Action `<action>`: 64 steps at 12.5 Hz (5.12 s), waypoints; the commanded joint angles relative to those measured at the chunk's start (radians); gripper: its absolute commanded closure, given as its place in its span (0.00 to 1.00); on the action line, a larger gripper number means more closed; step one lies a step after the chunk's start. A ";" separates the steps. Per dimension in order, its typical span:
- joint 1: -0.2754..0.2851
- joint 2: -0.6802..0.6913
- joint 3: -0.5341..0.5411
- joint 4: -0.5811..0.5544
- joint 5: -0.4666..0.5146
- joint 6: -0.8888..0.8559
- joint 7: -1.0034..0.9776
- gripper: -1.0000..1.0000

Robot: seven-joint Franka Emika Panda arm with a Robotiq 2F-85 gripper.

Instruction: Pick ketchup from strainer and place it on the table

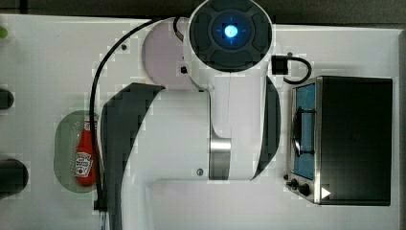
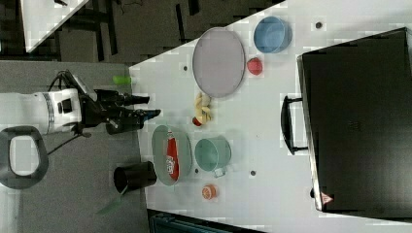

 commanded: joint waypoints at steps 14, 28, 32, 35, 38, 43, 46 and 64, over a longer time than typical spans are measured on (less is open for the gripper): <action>-0.078 -0.137 0.546 -0.281 0.032 0.237 -0.035 0.00; -0.052 0.297 0.795 -0.408 -0.179 0.597 0.149 0.00; -0.048 0.448 0.790 -0.410 -0.289 0.677 0.258 0.00; -0.042 0.546 0.775 -0.404 -0.397 0.723 0.346 0.00; -0.028 0.609 0.745 -0.392 -0.482 0.747 0.383 0.04; -0.027 0.605 0.752 -0.386 -0.493 0.752 0.383 0.41; -0.060 0.521 0.813 -0.386 -0.463 0.677 0.383 0.41; -0.390 0.253 0.750 0.047 -0.151 0.074 0.155 0.41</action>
